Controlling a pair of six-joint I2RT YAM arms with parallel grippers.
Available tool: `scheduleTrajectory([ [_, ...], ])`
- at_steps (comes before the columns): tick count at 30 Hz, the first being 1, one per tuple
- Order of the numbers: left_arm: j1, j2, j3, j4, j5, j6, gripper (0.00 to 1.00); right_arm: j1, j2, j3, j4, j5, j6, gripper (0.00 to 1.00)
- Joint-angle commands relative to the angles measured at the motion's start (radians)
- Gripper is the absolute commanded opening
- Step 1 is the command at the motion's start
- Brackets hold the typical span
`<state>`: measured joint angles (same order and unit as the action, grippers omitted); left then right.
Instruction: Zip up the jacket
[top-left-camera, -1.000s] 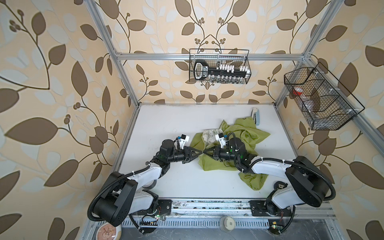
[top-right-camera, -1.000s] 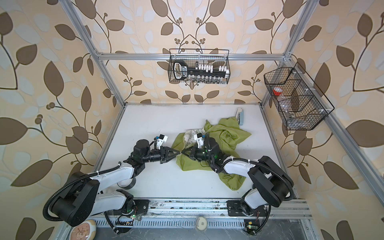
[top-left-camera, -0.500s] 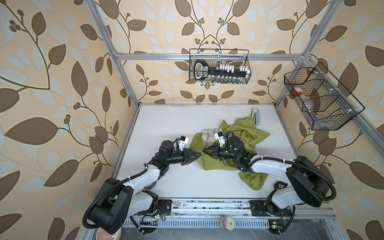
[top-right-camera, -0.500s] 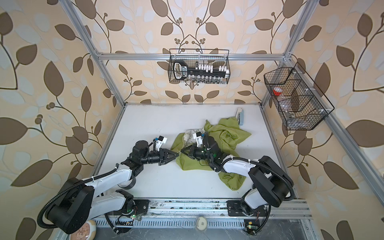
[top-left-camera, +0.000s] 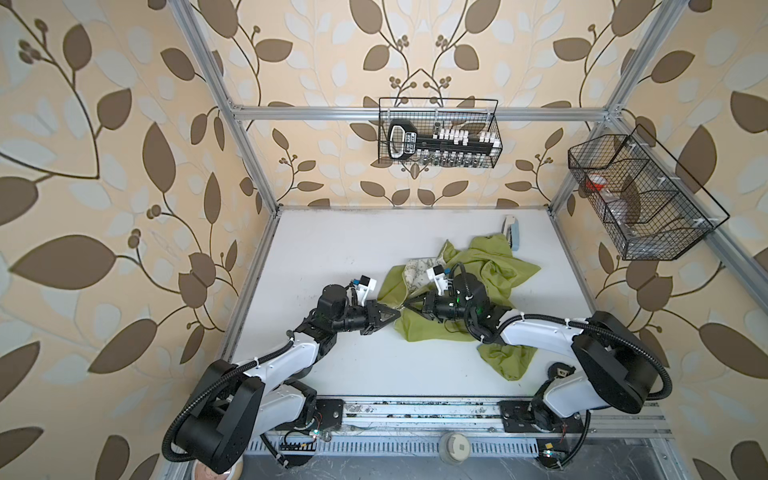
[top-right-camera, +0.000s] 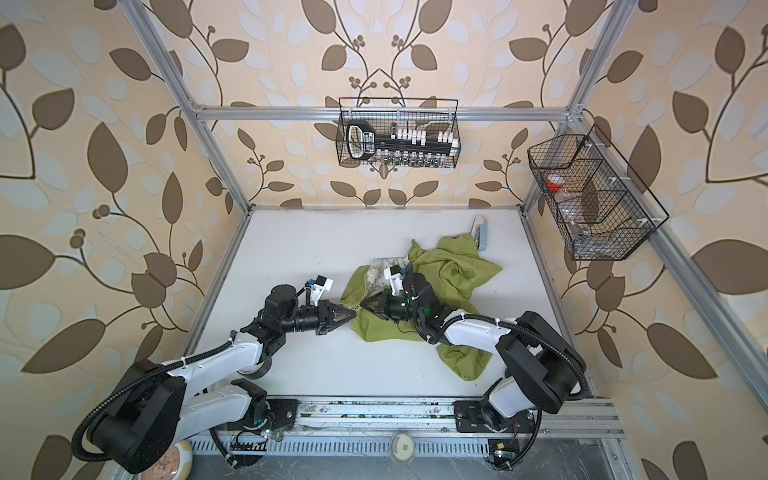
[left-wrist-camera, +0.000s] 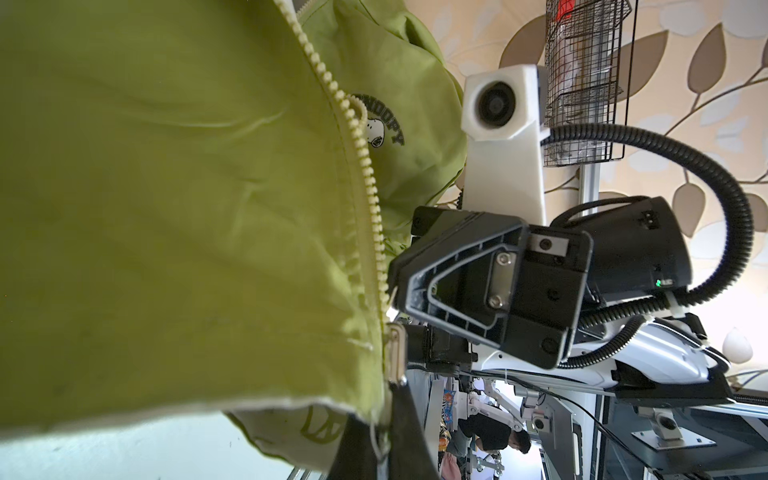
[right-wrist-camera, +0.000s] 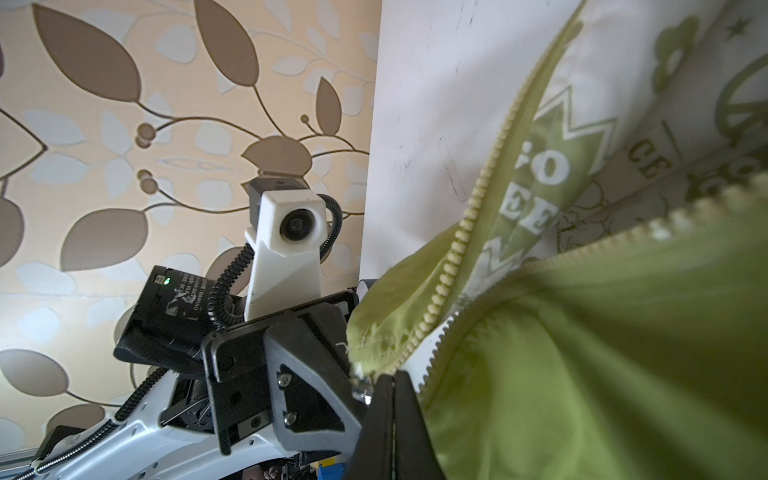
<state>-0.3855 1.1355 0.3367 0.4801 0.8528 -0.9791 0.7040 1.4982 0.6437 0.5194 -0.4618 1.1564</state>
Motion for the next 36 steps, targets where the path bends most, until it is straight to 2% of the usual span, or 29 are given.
scheduleTrajectory([
  [1, 0.001, -0.036, -0.010, -0.011, -0.015, 0.018, 0.00, -0.023, -0.040, 0.015, -0.049, 0.062, -0.033, 0.00],
  [14, 0.004, -0.080, -0.008, -0.052, -0.042, 0.026, 0.00, -0.075, -0.085, 0.014, -0.141, 0.091, -0.106, 0.00],
  [22, 0.018, -0.113, 0.036, -0.215, -0.122, 0.069, 0.00, -0.112, -0.112, 0.043, -0.224, 0.100, -0.174, 0.00],
  [25, 0.019, -0.107, 0.080, -0.279, -0.155, 0.120, 0.00, -0.111, -0.113, 0.076, -0.252, 0.100, -0.194, 0.00],
  [31, 0.019, -0.054, 0.318, -0.535, -0.225, 0.267, 0.00, -0.121, -0.113, 0.205, -0.359, 0.111, -0.261, 0.00],
  [36, 0.019, 0.071, 0.648, -0.771, -0.284, 0.426, 0.00, -0.177, -0.103, 0.368, -0.467, 0.113, -0.319, 0.00],
])
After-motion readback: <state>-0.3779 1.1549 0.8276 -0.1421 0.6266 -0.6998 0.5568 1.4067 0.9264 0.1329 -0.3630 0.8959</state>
